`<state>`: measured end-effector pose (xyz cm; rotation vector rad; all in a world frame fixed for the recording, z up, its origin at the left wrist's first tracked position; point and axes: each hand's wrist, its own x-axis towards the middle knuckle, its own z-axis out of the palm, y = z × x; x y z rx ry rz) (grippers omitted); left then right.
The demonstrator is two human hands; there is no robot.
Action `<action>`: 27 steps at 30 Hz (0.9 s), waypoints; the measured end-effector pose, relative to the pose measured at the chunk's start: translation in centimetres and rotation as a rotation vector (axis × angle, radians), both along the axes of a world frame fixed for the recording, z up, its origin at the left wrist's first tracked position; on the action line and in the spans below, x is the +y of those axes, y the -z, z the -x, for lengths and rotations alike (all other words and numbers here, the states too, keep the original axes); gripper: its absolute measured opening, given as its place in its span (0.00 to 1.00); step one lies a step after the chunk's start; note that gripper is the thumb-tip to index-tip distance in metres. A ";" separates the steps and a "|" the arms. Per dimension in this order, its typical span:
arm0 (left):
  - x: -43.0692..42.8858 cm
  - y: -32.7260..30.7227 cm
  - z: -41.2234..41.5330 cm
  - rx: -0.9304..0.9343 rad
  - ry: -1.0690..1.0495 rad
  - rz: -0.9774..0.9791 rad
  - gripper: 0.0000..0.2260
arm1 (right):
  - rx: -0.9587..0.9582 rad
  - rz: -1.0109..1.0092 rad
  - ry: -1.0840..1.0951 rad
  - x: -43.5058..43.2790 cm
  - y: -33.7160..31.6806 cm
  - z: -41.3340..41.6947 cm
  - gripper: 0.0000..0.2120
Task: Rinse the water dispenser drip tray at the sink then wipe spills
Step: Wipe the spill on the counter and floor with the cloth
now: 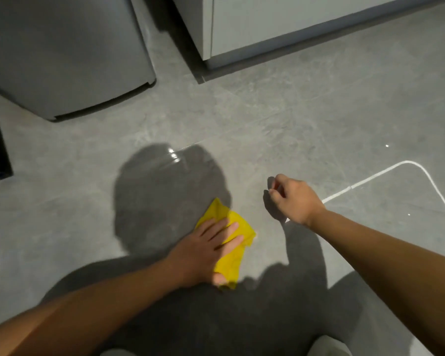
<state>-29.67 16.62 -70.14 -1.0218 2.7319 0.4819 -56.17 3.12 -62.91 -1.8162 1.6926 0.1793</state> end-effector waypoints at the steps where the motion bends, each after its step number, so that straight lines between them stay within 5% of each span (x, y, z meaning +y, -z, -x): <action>1: 2.1 -0.1 -1.3 -0.003 -0.058 -0.019 0.48 | -0.014 -0.002 -0.005 0.2 0.3 -0.5 0.06; 4: 7.2 -0.6 -5.7 -0.015 -0.292 -0.062 0.47 | -0.069 0.035 0.006 0.9 1.2 -2.5 0.08; 10: 9.8 -1.1 -15.5 -0.079 -1.169 -0.153 0.55 | -0.141 0.068 0.001 1.3 2.7 -6.7 0.10; 14: 3.8 -0.4 -20.2 -0.106 -1.335 -0.082 0.55 | -0.125 0.099 0.067 0.2 2.7 -7.5 0.11; 18: -7.8 0.0 -20.4 -0.078 -1.158 0.042 0.52 | -0.085 0.153 0.189 -0.9 2.2 -5.3 0.13; 23: -18.9 0.6 -8.9 -0.032 -0.548 0.080 0.49 | 0.009 0.161 0.349 0.3 1.3 0.4 0.14; 27: -18.0 0.8 3.9 -0.042 -0.029 0.075 0.51 | 0.039 0.163 0.476 2.4 -0.1 4.6 0.15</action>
